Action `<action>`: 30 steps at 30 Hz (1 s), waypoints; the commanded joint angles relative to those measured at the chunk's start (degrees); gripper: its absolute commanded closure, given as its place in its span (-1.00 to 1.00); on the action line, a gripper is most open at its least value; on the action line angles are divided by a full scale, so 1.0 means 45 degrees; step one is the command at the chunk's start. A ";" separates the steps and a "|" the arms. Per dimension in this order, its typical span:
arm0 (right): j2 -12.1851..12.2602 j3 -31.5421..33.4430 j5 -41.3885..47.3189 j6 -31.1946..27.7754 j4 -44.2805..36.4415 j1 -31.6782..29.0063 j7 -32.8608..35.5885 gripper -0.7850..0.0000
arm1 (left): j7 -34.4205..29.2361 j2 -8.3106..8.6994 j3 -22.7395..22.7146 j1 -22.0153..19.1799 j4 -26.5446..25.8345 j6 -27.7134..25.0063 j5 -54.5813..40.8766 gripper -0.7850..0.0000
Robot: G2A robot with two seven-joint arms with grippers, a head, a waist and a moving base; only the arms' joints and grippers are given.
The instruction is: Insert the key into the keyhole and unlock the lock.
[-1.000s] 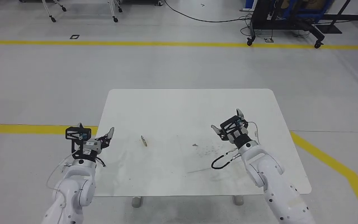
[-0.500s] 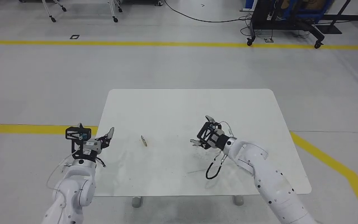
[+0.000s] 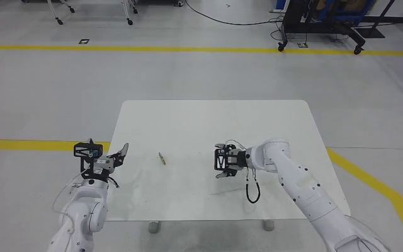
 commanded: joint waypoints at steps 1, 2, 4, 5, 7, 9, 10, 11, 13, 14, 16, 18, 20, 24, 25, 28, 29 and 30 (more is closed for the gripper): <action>-0.0112 -0.0390 0.0369 -0.0103 0.0309 0.0324 0.0464 -1.00 | 0.0000 0.0000 0.0000 0.0000 0.0000 0.0000 0.0000 -1.00; -0.0145 -0.0632 0.0354 -0.0103 0.0469 0.0488 0.0718 -0.83 | 0.0000 0.0000 0.0000 0.0000 0.0000 0.0000 0.0000 -1.00; -0.0239 -0.1068 0.0332 -0.0103 0.0716 0.0789 0.1309 -0.68 | 0.0000 0.0000 0.0000 0.0000 0.0000 0.0000 0.0000 -1.00; -0.0290 -0.1216 0.0452 -0.0103 0.0863 0.0927 0.1438 -0.61 | 0.0000 0.0000 0.0000 0.0000 0.0000 0.0000 0.0000 -1.00; -0.0391 -0.1520 0.0600 -0.0103 0.1119 0.1170 0.1709 -0.14 | 0.0000 0.0000 0.0000 0.0000 0.0000 0.0000 0.0000 -1.00; -0.0467 -0.1785 0.0686 -0.0103 0.1239 0.1357 0.1863 0.07 | 0.0000 0.0000 0.0000 0.0000 0.0000 0.0000 0.0000 -1.00; -0.0489 -0.1870 0.0726 -0.0103 0.1298 0.1429 0.1884 0.10 | 0.0000 0.0000 0.0000 0.0000 0.0000 0.0000 0.0000 -1.00; -0.0500 -0.1922 0.0767 -0.0103 0.1362 0.1495 0.1868 0.13 | 0.0000 0.0000 0.0000 0.0000 0.0000 0.0000 0.0000 -1.00; -0.0500 -0.1955 0.0873 -0.0103 0.1532 0.1602 0.1803 0.25 | 0.0000 0.0000 0.0000 0.0000 0.0000 0.0000 0.0000 -1.00; -0.0497 -0.1998 0.0905 -0.0103 0.1626 0.1640 0.1847 0.32 | 0.0000 0.0000 0.0000 0.0000 0.0000 0.0000 0.0000 -1.00; -0.0486 -0.2239 0.0851 -0.0103 0.1673 0.1729 0.2051 0.33 | 0.0000 0.0000 0.0000 0.0000 0.0000 0.0000 0.0000 -1.00; -0.0469 -0.2447 0.0801 -0.0103 0.1768 0.1817 0.2306 0.32 | 0.0000 0.0000 0.0000 0.0000 0.0000 0.0000 0.0000 -1.00; -0.0464 -0.2518 0.0939 -0.0103 0.1795 0.1881 0.2287 0.53 | 0.0000 0.0000 0.0000 0.0000 0.0000 0.0000 0.0000 -1.00; -0.0362 -0.2452 0.0950 -0.0103 0.1708 0.1882 0.2026 1.00 | 0.0000 0.0000 0.0000 0.0000 0.0000 0.0000 0.0000 -1.00; -0.0333 -0.2403 0.0924 -0.0097 0.1662 0.1856 0.1969 1.00 | 0.0000 0.0000 0.0000 0.0000 0.0000 0.0000 0.0000 -1.00; -0.0241 -0.2171 0.0944 0.0007 0.1586 0.1741 0.1687 1.00 | 0.0000 0.0000 0.0000 0.0000 0.0000 0.0000 0.0000 -1.00; -0.0212 -0.2116 0.0889 0.0051 0.1537 0.1710 0.1657 1.00 | 0.0000 0.0000 0.0000 0.0000 0.0000 0.0000 0.0000 -1.00; -0.0185 -0.2077 0.0835 0.0092 0.1483 0.1665 0.1632 1.00 | 0.0000 0.0000 0.0000 0.0000 0.0000 0.0000 0.0000 -1.00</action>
